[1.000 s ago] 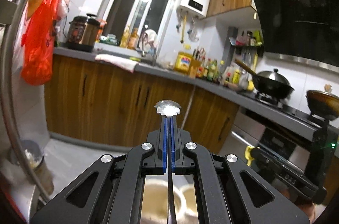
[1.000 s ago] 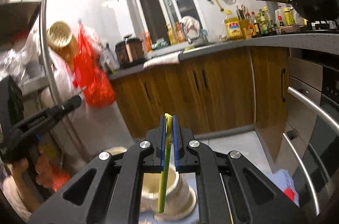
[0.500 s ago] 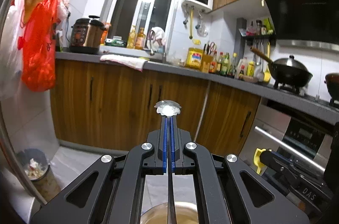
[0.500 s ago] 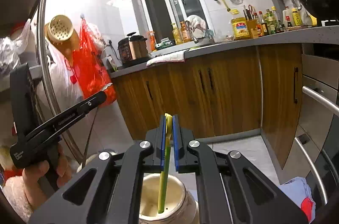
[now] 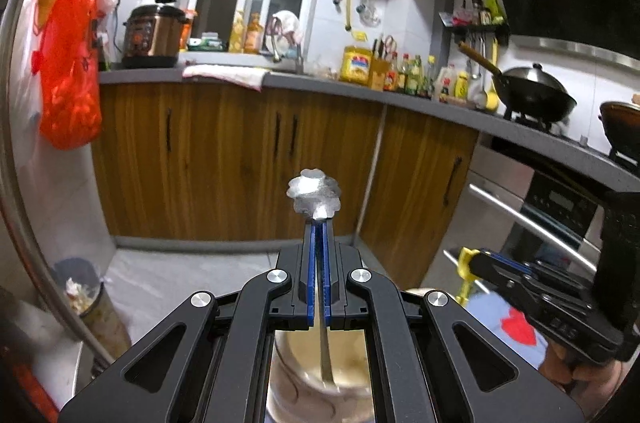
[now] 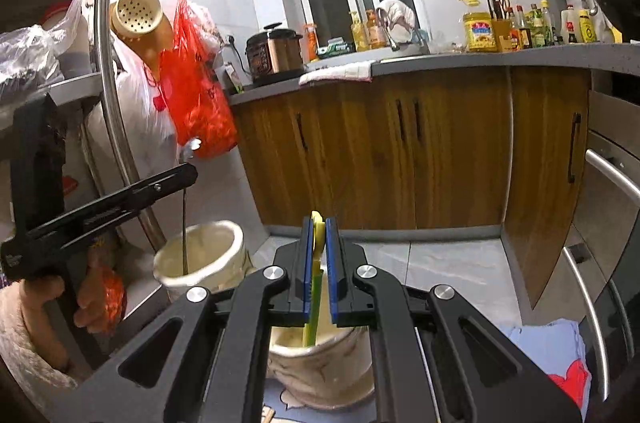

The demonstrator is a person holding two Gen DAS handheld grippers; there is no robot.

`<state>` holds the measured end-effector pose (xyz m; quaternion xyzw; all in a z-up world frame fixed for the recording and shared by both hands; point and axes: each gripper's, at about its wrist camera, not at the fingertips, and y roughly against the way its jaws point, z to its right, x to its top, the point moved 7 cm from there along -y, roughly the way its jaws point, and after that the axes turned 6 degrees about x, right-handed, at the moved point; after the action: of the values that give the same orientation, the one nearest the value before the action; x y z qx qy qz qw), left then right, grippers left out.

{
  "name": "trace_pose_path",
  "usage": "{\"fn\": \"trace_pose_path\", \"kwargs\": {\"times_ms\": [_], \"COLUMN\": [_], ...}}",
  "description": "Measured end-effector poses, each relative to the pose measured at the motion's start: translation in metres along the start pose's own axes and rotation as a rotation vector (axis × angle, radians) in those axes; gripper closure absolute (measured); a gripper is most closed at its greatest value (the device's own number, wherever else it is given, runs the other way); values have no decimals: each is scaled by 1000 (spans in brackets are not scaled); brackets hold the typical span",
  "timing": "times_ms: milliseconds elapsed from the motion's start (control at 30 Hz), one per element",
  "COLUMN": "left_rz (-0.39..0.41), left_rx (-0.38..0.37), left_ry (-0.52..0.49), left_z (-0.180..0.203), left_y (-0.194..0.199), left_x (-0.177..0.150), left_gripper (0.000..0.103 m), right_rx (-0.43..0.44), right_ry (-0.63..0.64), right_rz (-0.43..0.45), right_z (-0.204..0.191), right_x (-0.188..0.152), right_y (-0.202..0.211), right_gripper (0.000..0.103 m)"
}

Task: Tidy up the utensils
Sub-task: 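Lower the yellow utensil into the small cup with right tool while left lowers spoon, then open both tools and withdraw them from the ceramic holder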

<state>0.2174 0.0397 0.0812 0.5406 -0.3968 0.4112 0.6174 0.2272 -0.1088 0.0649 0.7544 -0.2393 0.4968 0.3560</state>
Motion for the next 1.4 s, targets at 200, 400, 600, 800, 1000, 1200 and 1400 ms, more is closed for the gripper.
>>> {"fn": "trace_pose_path", "kwargs": {"times_ms": [200, 400, 600, 800, 1000, 1200, 1400], "left_rz": [-32, -61, -83, -76, -72, -70, -68], "left_rx": [-3, -1, 12, 21, 31, 33, 30], "left_ry": [-47, -90, -106, -124, -138, -141, -145], "left_z": [7, 13, 14, 17, 17, 17, 16], "left_y": [-3, -13, -21, -22, -21, -20, -20], "left_x": [-12, -23, -28, -29, -29, -29, -28], "left_gripper": [99, 99, 99, 99, 99, 99, 96], "right_rx": [6, 5, 8, 0, -8, -14, -13], "right_ry": [-30, -45, -60, -83, -85, -92, -103], "right_rz": [-40, -60, -63, -65, -63, -64, -64], "right_z": [4, 9, 14, 22, 24, 28, 29], "right_x": [-10, -13, -15, -16, -17, -18, -18], "right_y": [-9, -19, -23, -26, -27, -27, -27], "right_gripper": [97, 97, 97, 97, 97, 96, 72]}}
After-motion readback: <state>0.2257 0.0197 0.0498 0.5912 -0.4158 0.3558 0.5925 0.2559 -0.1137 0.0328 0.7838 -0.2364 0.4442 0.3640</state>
